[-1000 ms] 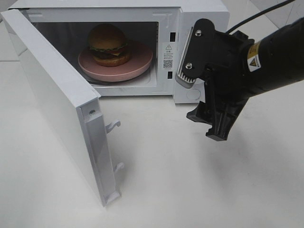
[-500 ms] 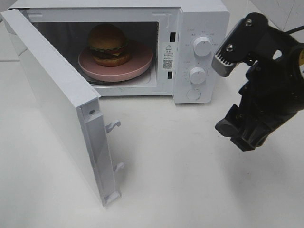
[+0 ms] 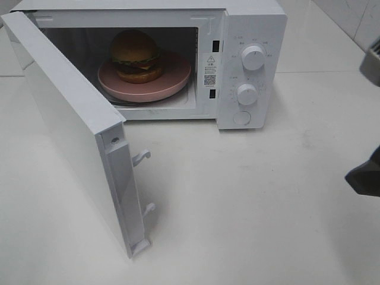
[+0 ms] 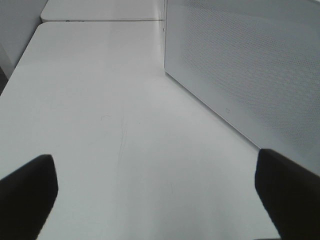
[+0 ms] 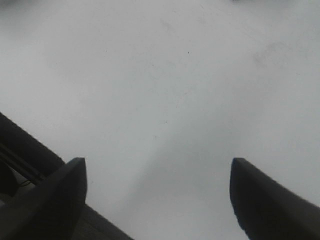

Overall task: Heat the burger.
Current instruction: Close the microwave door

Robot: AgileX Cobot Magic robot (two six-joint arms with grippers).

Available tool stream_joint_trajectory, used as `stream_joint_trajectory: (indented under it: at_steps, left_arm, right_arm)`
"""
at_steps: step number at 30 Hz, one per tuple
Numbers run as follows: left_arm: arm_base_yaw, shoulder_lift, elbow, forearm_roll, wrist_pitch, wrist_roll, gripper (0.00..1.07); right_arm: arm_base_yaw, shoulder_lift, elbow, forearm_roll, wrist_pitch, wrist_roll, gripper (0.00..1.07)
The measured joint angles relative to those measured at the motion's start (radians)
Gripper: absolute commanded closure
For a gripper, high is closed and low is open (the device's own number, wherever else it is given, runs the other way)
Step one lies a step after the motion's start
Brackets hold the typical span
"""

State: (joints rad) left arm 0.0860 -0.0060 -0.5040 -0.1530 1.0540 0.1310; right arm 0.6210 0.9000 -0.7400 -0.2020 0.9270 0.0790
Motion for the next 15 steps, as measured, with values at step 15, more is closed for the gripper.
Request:
stream_joint_trajectory:
  at_steps: [15]
  left_arm:
    - [0.000, 0.000, 0.000, 0.000, 0.000, 0.000, 0.07]
  right_arm:
    - [0.000, -0.276, 0.000, 0.008, 0.233, 0.033, 0.31]
